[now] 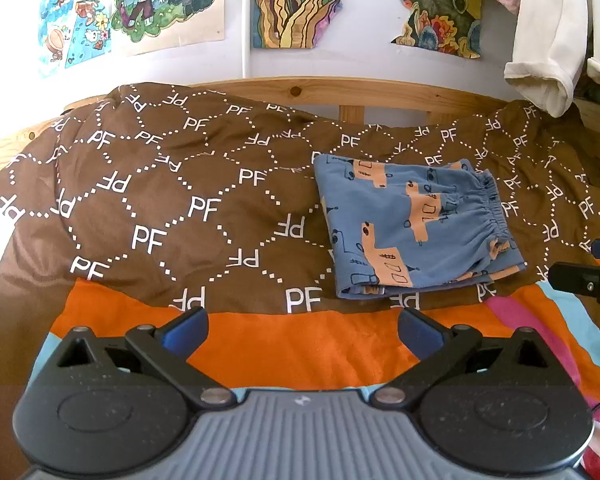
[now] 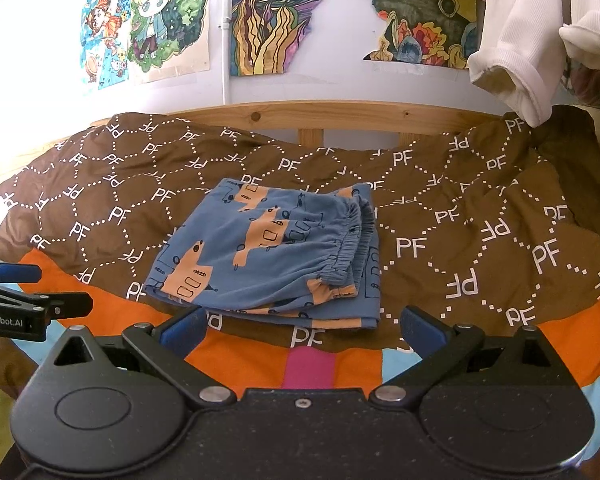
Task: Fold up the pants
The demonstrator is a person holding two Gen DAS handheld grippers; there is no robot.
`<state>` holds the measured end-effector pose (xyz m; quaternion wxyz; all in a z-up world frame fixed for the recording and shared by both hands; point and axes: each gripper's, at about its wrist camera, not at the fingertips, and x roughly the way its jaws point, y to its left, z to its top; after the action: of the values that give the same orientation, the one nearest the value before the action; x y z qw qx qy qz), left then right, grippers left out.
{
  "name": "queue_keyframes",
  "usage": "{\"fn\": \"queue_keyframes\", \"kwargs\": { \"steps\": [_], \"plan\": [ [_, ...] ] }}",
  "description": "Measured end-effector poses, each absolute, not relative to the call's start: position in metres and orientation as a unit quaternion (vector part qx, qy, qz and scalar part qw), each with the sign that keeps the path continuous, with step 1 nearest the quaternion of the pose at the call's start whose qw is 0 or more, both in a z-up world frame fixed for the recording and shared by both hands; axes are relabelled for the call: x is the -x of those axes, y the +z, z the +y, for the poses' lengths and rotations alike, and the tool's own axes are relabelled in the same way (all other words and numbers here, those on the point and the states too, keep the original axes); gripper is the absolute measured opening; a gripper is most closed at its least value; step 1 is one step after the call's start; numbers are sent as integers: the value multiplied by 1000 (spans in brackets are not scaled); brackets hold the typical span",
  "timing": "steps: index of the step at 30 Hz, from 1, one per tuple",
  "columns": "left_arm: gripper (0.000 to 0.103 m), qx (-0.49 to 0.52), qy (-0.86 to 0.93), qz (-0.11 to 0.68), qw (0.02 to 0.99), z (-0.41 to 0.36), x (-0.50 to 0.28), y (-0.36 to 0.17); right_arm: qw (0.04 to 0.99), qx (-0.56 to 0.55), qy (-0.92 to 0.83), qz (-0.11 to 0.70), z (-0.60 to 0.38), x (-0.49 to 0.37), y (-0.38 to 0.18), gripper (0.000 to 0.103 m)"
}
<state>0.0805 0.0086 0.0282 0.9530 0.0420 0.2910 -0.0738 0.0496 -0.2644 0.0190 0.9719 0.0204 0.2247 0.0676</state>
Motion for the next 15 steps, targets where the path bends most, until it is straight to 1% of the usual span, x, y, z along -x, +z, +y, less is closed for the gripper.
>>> {"fn": "queue_keyframes", "kwargs": {
  "steps": [4,8,15],
  "plan": [
    [103,-42,-70,287,954,9,-79,29,972,-21,68,225,-264,-49,18,102],
    [103,-41,-88,308,947,9,-82,29,972,-21,68,226,-263,-49,18,102],
    [103,-51,-96,306,946,6,-79,29,972,-21,69,225,-263,-49,18,102]
  ]
}}
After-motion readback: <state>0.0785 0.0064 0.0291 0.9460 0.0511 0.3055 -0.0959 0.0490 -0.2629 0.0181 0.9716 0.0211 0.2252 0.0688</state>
